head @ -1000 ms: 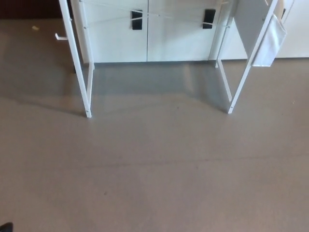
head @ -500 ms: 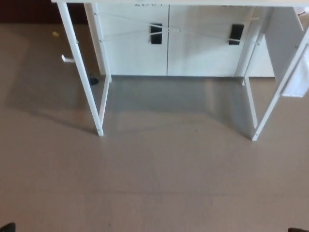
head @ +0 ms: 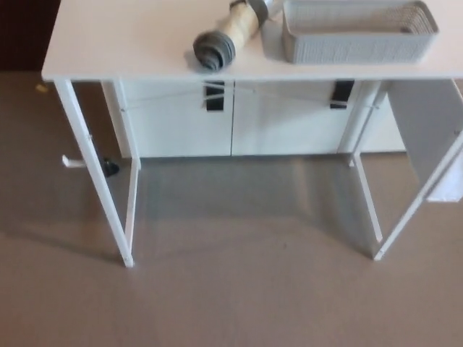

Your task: The robot walks towards a desk on which a shovel is kept on the left hand side and a container is kept on the right hand side. The robot picks up the shovel using its left hand and places it in the container.

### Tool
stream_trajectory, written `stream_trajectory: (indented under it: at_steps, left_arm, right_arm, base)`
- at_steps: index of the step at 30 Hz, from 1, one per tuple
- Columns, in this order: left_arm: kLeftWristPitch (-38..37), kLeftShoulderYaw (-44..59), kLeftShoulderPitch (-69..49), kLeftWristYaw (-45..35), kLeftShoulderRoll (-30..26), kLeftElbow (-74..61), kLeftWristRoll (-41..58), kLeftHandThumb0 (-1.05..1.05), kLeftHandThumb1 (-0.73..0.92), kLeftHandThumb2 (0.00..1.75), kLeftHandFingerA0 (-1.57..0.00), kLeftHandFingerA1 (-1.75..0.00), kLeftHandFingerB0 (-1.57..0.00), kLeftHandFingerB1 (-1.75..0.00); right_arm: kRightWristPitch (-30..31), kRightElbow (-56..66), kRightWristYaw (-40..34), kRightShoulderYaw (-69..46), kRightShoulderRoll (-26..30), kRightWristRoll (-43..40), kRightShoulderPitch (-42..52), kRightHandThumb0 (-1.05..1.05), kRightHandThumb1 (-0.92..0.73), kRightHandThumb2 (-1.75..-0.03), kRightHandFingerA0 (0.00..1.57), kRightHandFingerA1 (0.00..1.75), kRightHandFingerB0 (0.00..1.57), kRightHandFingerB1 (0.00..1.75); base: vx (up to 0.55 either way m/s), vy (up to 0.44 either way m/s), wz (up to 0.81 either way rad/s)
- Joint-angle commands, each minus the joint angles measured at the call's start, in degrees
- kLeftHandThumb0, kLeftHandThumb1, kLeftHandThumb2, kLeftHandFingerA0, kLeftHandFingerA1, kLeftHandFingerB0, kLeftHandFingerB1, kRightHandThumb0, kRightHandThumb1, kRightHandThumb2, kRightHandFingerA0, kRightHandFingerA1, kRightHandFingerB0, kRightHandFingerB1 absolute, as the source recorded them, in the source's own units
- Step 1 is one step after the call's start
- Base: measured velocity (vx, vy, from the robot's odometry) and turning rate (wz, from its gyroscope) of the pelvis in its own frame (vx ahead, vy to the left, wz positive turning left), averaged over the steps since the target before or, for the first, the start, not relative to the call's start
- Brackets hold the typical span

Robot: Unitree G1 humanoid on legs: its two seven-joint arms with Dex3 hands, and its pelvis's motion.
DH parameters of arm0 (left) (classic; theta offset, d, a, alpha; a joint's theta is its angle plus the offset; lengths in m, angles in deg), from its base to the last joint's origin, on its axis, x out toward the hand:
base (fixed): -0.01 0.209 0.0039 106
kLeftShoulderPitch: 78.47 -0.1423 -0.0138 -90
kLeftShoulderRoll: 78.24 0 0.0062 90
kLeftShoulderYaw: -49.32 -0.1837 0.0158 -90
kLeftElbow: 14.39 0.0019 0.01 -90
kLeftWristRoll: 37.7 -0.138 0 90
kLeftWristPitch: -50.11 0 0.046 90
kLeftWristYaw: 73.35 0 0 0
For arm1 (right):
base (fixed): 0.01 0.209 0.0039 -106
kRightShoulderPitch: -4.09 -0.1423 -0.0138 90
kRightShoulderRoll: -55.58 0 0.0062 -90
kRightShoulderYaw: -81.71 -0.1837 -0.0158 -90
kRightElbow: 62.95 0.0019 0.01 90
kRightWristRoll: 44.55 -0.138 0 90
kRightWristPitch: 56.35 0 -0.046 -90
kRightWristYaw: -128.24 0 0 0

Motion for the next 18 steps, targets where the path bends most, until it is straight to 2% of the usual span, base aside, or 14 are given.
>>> stream_trajectory:
  at_steps: [1, 6, 10, 18]
  left_arm:
    - [-2.7, -0.4, -0.4, 0.0, -0.7, 0.2, -1.0, -0.38, 0.65, 0.6, -0.39, -0.35, -0.31, -0.32]
    - [-3.9, -0.8, -0.7, 0.0, -1.1, 0.3, -1.8, -0.39, 0.65, 0.59, -0.42, -0.35, -0.34, -0.32]
    - [-3.8, -1.0, -0.4, 0.3, -1.3, 0.4, -2.1, -0.38, 0.65, 0.59, -0.42, -0.35, -0.35, -0.32]
    - [-3.3, -2.2, -1.5, -0.2, -0.8, -0.4, -2.4, -0.39, 0.65, 0.6, -0.44, -0.35, -0.36, -0.33]
  right_arm:
    - [-0.5, 0.2, -0.4, -0.2, 1.3, 0.3, 0.1, -0.14, -0.51, -0.54, 0.7, 0.61, 0.46, 0.48]
    - [-0.3, 0.2, -0.2, -0.3, 1.0, -0.2, 0.1, -0.15, -0.52, -0.54, 0.67, 0.6, 0.46, 0.49]
    - [-0.8, -0.3, -0.7, 0.4, 1.4, 0.7, -0.3, -0.15, -0.51, -0.54, 0.7, 0.6, 0.45, 0.48]
    - [-0.8, -0.7, -0.7, 0.6, 1.7, 0.6, -0.5, -0.15, -0.52, -0.54, 0.7, 0.61, 0.47, 0.49]
  base:
    - [0.32, -0.002, 0.14]
    - [0.35, -0.086, 0.27]
    - [0.44, -0.154, 0.63]
    - [0.27, -0.053, -0.1]
